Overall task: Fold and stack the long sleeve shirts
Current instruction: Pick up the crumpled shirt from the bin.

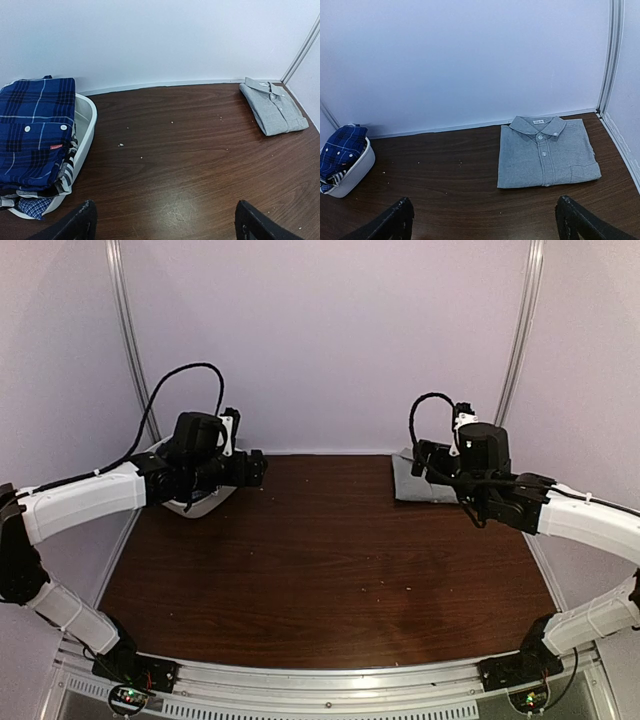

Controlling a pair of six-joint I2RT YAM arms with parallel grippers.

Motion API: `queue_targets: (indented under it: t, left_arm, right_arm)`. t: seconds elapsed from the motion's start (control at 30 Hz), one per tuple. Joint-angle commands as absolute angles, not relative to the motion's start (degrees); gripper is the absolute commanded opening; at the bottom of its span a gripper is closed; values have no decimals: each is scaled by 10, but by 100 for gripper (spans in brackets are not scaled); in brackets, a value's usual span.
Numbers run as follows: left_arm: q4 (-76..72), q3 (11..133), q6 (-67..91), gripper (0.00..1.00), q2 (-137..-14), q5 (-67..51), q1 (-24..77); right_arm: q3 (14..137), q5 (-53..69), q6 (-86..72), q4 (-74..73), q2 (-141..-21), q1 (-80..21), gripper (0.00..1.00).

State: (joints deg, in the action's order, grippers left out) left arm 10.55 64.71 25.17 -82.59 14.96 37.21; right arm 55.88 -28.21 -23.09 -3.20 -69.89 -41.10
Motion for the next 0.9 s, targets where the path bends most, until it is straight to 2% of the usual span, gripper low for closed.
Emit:
queue_targets:
  t: [0.0,0.43,0.87]
  left_arm:
    - [88,672,242,97,-826,156,351]
    - [161,738,245,98,-850,185,255]
    - [231,832,270,98,-993,137,120]
  right_arm:
    - [569,-301,-244,-50,-714,-408,100]
    - [614,-325,-237,-82,-744,-407,100]
    - [646,-256,-180,-65,-708,-407,100]
